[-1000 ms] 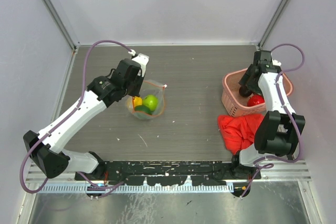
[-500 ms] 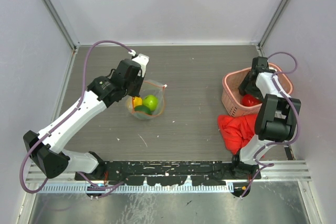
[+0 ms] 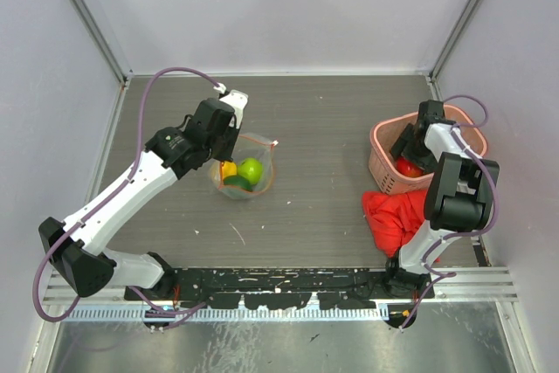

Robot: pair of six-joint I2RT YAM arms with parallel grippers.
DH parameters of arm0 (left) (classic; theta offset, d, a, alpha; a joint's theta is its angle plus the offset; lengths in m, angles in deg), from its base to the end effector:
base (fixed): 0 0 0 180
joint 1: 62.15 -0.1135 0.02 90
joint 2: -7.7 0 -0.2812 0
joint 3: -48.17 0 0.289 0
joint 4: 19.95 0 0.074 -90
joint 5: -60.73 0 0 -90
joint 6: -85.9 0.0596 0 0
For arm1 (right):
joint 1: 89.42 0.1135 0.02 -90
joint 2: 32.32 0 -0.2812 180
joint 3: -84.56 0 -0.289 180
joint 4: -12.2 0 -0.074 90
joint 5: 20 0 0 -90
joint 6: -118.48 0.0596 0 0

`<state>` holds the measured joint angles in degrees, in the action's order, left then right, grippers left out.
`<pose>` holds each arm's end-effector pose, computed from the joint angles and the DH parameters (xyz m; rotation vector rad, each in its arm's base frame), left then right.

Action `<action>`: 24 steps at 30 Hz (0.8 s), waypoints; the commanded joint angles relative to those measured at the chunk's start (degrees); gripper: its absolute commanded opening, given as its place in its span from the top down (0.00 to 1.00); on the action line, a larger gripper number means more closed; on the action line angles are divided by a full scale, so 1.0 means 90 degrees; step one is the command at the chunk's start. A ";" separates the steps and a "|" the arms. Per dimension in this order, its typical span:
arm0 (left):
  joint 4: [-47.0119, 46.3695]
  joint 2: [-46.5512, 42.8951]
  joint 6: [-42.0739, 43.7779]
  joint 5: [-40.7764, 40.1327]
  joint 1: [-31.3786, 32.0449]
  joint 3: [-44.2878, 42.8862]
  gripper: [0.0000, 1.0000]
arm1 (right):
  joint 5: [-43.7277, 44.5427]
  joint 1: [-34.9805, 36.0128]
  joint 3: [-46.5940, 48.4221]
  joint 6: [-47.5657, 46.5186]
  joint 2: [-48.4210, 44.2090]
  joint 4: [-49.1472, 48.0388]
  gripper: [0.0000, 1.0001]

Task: Place the food in the zip-top bag and seal the zipper
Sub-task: Pick up the fake fruit from the bin.

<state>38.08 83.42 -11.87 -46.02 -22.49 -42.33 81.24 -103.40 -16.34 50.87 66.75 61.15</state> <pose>0.2616 -0.1945 0.3699 0.4876 2.2355 -0.0892 0.3694 -0.1039 0.1689 0.9067 2.5987 -0.2325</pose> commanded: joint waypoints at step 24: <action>-0.0369 -0.0176 0.0077 0.0035 0.0020 -0.0035 1.00 | -0.0377 -0.0014 0.0525 0.0080 -0.0870 0.0615 0.51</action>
<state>38.01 83.42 -11.87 -46.00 -22.49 -42.28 77.15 -103.42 -15.58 51.13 64.73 64.91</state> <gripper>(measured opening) 0.006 0.887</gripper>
